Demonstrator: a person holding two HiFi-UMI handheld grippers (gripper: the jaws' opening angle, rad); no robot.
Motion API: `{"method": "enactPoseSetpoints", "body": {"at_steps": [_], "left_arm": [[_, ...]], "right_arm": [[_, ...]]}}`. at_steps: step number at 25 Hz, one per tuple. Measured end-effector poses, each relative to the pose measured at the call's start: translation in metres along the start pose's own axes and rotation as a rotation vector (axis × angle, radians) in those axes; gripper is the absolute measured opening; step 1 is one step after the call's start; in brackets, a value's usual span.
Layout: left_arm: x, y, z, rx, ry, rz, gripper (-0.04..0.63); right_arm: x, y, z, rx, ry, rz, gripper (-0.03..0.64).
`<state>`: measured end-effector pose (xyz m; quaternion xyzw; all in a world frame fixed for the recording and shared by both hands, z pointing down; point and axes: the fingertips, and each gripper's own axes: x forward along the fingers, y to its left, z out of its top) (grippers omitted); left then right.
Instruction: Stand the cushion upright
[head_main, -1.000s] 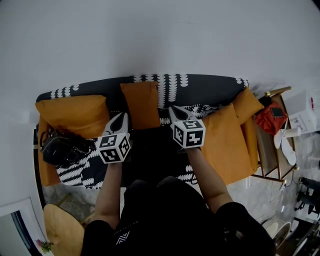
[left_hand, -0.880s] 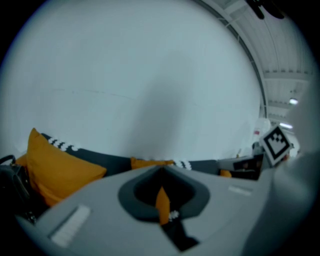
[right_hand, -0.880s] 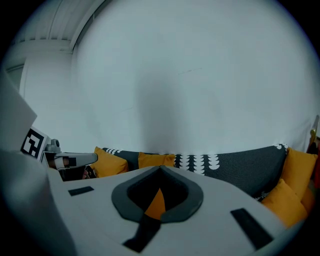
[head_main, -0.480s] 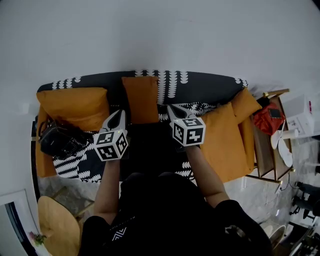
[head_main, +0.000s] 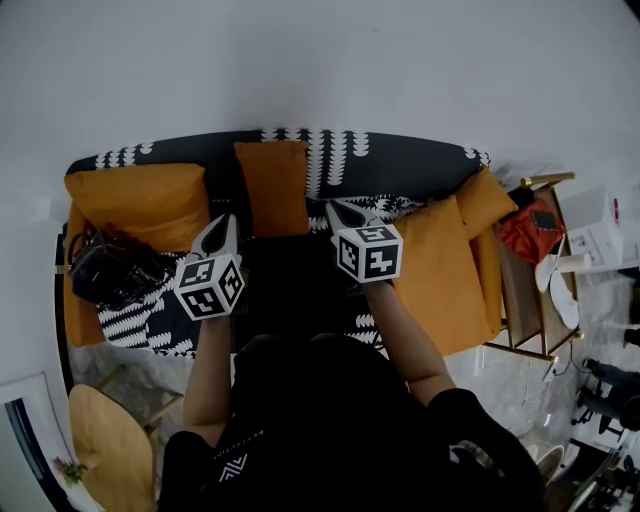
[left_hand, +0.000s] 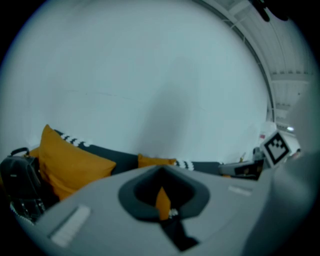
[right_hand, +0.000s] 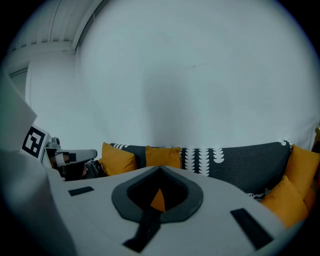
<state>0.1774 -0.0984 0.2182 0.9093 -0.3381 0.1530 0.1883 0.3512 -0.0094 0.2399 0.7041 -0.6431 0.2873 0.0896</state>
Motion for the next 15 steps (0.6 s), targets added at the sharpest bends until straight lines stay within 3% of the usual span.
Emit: {"method": "enactPoseSetpoints", "body": {"at_steps": [15], "left_arm": [[-0.0026,0.0046,-0.0028,-0.038,-0.004,0.024,0.011]], "right_arm": [[-0.0038,-0.0013,-0.0038,0.025,0.001,0.018,-0.006]]}}
